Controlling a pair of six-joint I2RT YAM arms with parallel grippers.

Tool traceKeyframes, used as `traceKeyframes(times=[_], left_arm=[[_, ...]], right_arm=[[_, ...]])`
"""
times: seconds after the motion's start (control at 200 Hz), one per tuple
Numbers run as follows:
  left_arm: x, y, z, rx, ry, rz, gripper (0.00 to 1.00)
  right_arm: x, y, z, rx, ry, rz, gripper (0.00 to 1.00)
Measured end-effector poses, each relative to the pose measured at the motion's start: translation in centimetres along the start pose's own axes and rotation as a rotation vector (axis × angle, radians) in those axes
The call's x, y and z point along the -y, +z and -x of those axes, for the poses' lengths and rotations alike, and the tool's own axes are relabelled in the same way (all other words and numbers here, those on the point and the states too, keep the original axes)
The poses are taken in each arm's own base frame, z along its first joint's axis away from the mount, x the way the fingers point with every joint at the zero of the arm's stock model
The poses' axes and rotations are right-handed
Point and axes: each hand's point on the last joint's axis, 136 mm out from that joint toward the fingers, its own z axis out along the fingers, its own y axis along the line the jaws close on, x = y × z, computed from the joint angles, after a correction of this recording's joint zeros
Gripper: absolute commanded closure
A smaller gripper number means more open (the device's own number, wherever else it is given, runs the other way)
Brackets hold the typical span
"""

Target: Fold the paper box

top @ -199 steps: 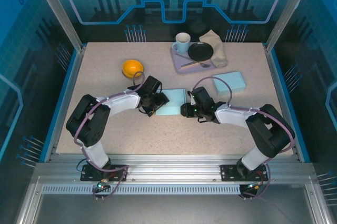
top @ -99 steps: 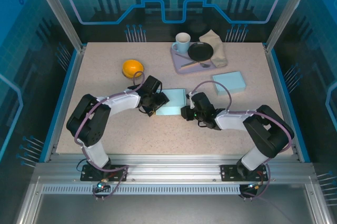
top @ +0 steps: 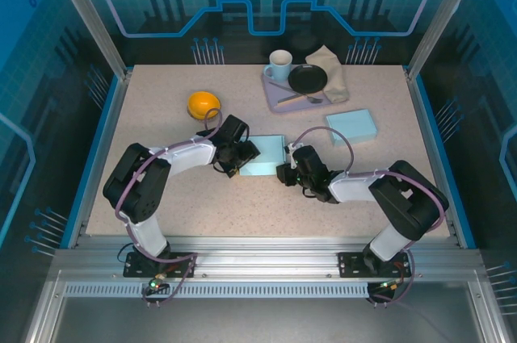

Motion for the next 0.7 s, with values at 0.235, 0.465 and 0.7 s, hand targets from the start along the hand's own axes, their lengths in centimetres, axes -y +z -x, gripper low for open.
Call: traceKeyframes(times=[0.235,0.465,0.7], left_arm=[[0.1,0.0,0.1,-0.001,-0.002,-0.005,0.25],[0.4,0.2,0.1,-0.001,0.0,-0.018,0.25],[0.4,0.2,0.1,-0.002,0.0,-0.02,0.25]], right_arm=[[-0.3,-0.4,-1.0,-0.073,0.063,0.02,0.65],[-1.0,-1.7,-0.8,-0.135,0.133,0.036,0.64],[-1.3,-2.5,-0.1,-0.182,0.176,0.028,0.68]])
